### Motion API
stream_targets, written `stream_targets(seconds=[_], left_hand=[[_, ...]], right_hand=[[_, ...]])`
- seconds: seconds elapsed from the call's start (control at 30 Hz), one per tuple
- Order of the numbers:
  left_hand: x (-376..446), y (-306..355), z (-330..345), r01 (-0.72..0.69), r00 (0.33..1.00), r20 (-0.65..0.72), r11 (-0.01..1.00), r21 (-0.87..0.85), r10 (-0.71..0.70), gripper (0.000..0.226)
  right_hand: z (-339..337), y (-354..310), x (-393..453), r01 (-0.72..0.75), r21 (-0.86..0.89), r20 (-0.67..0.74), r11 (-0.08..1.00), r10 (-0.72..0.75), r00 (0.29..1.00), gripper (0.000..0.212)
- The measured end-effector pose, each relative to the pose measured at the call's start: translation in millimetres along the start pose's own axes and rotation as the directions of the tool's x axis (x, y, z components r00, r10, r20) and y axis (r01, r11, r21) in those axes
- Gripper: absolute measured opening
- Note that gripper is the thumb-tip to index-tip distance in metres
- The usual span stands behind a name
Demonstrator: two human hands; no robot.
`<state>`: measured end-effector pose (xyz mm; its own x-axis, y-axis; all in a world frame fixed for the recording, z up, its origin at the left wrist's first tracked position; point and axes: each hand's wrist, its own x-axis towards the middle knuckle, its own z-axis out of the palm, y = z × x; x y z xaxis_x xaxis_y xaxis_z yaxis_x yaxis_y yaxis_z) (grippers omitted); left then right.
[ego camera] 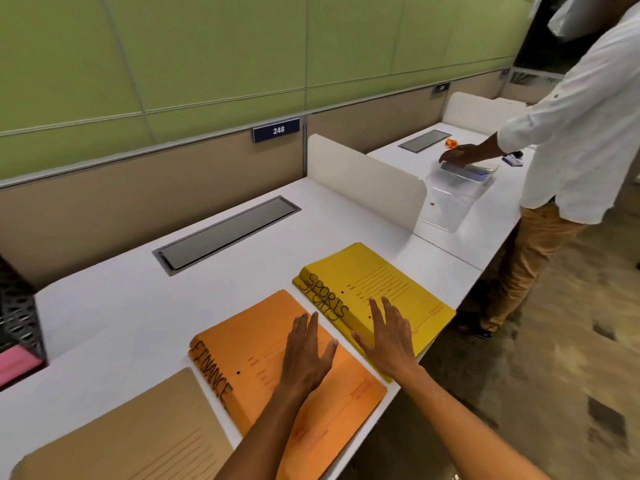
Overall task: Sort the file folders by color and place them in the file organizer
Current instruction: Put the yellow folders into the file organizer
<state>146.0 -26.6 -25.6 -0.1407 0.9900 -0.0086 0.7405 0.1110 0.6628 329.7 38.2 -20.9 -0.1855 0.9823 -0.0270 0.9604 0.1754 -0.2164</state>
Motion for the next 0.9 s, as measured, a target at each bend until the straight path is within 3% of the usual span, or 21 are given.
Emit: stream_targets(seconds=[0.3,0.5,0.73,0.9], left_hand=[[46.6,8.6,26.2,0.005,0.992,0.129,0.998,-0.064,0.003,0.07],[65.4,24.1,36.2,0.014,0.999,0.041,0.999,-0.043,-0.012,0.06],[80.2,44.7,58.1,0.152,0.988,-0.032,0.987,-0.047,-0.154,0.05],[86.6,62.6,70.4,0.327,0.926,-0.131,0.926,-0.19,-0.354,0.05]], right_hand=[[-1.6,43.3,60.5,-0.085,0.061,0.029,0.995,0.083,0.996,0.086],[-5.0,77.4,105.6,-0.096,0.074,0.08,0.993,0.09,0.993,0.087],[-7.4,122.6,150.5,-0.074,0.067,0.135,0.995,0.065,0.989,0.088],[-0.7,139.7,164.3,-0.068,0.089,0.125,0.994,0.056,0.99,0.086]])
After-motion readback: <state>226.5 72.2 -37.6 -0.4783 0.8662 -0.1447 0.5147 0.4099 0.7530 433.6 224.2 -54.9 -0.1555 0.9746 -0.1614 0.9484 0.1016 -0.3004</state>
